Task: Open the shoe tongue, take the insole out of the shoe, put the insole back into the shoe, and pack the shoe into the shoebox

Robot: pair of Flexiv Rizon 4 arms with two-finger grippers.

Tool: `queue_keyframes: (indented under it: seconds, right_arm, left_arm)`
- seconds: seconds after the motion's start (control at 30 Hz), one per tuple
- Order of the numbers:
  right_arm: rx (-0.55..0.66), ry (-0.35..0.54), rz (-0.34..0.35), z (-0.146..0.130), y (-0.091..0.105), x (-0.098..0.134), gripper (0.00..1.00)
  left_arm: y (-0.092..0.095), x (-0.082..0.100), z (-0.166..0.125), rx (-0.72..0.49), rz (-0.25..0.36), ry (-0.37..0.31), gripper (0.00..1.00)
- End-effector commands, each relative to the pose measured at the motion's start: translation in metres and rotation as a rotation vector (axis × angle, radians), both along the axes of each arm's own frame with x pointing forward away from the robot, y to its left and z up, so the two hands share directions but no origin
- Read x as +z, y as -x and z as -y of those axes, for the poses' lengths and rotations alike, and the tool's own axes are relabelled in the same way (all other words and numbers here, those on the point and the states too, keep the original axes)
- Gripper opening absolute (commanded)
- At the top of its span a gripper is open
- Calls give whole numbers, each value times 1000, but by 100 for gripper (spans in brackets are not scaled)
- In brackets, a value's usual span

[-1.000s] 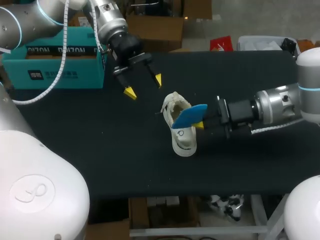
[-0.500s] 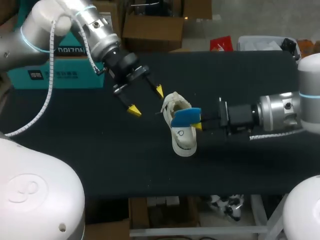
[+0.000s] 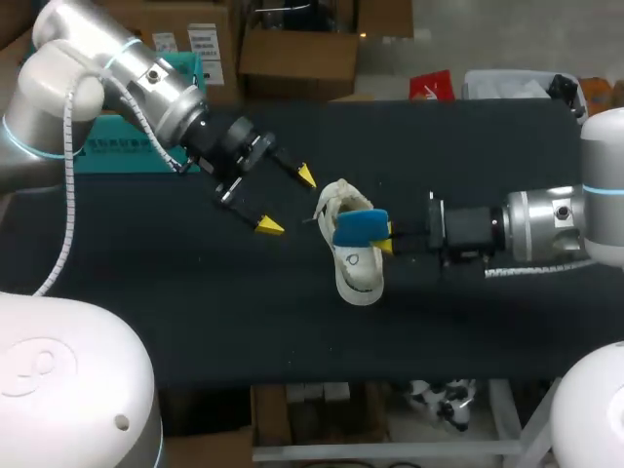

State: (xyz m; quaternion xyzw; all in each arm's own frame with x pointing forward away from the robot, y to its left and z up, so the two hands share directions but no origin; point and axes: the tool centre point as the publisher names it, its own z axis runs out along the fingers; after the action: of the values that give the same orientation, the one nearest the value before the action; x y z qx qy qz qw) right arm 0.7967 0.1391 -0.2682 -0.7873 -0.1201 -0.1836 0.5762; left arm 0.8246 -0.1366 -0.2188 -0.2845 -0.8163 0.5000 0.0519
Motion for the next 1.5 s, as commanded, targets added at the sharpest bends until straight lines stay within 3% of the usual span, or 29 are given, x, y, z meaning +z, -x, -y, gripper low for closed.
queue_keyframes:
  seconds: [0.03, 0.2, 0.37, 0.6, 0.83, 1.0, 1.17, 1.27, 1.33, 1.37, 1.5]
  right_arm:
    - [-3, 2, 0, 1, 2, 2, 0]
    - [-22, 14, 17, -6, -9, -12, 0]
    - [-38, 14, 61, -4, -11, -19, 0]
    - [-90, 35, 78, -8, -13, -28, 0]
    - [-137, 71, 117, -12, -14, -36, 0]
    - [-158, 37, 151, -9, -17, -44, 0]
    - [-215, -7, 137, -7, -21, -49, 0]
    - [-222, -6, 136, -6, -22, -51, 0]
    - [-224, -6, 136, -6, -23, -51, 0]
    - [-226, -7, 136, -6, -23, -52, 0]
    - [-228, -11, 138, -8, -23, -51, 0]
  left_arm:
    - [4, -1, 0, 180, 73, 88, 100]
    - [21, -19, 16, 237, 118, 76, 100]
    - [25, -29, 29, 264, 138, 78, 100]
    - [22, -35, 35, 302, 168, 80, 100]
    - [13, -47, 36, 297, 156, 56, 100]
    - [9, -56, 39, 287, 149, 37, 100]
    - [4, -67, 43, 269, 161, 2, 100]
    - [-2, -71, 46, 270, 167, -13, 91]
    - [-5, -73, 47, 272, 173, -17, 71]
    - [-6, -74, 48, 272, 177, -21, 67]
    - [-9, -78, 53, 272, 194, -27, 64]
